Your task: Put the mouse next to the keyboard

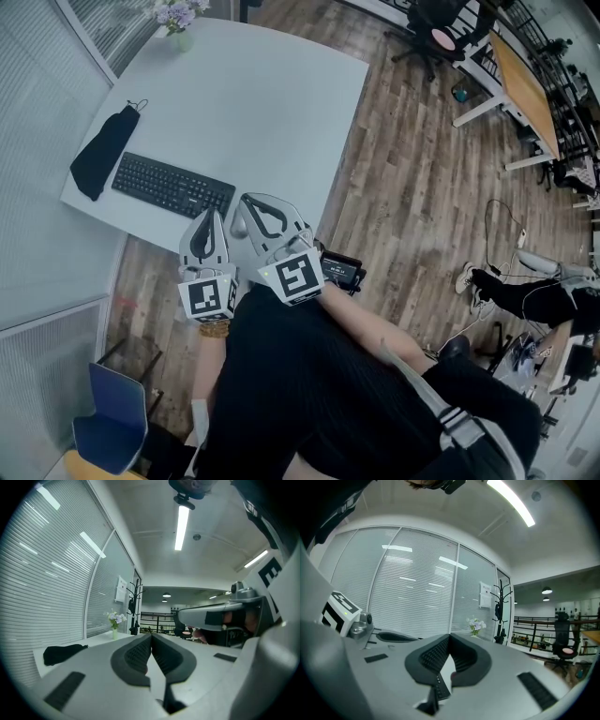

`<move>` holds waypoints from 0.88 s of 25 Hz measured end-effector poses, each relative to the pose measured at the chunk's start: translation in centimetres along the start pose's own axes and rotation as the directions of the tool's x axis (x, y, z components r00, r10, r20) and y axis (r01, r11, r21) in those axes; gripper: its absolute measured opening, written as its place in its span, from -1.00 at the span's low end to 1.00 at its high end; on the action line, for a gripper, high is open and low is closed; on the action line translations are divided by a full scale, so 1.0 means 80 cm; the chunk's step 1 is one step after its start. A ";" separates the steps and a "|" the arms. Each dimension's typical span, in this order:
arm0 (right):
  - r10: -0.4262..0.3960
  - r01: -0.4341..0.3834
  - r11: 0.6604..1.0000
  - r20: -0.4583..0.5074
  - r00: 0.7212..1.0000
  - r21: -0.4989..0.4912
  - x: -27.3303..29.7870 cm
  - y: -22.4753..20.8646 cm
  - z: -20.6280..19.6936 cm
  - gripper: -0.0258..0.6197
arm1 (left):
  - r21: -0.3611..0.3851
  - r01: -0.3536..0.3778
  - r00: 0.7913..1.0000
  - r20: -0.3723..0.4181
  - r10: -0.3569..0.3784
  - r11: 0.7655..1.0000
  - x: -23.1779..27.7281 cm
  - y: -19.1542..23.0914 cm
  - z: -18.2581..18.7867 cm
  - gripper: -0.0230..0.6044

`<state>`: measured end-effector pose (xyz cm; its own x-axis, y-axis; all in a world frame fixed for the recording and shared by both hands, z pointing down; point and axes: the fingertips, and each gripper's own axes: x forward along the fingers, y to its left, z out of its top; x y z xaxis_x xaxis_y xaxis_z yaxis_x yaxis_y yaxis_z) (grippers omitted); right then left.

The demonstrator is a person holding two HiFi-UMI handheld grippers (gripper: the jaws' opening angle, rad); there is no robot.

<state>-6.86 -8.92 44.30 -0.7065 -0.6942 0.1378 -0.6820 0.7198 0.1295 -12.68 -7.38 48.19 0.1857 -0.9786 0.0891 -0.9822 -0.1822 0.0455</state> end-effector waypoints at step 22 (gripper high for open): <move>0.001 -0.001 1.000 0.006 1.000 -0.004 -0.008 0.011 -0.004 -0.92 | -0.006 0.009 1.000 -0.009 -0.009 1.000 -0.012 -0.003 -0.010 -0.89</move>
<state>-6.97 -7.86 44.63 -0.7082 -0.6936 0.1318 -0.6807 0.7203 0.1332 -12.61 -6.33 48.86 0.1951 -0.9759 0.0981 -0.9803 -0.1908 0.0520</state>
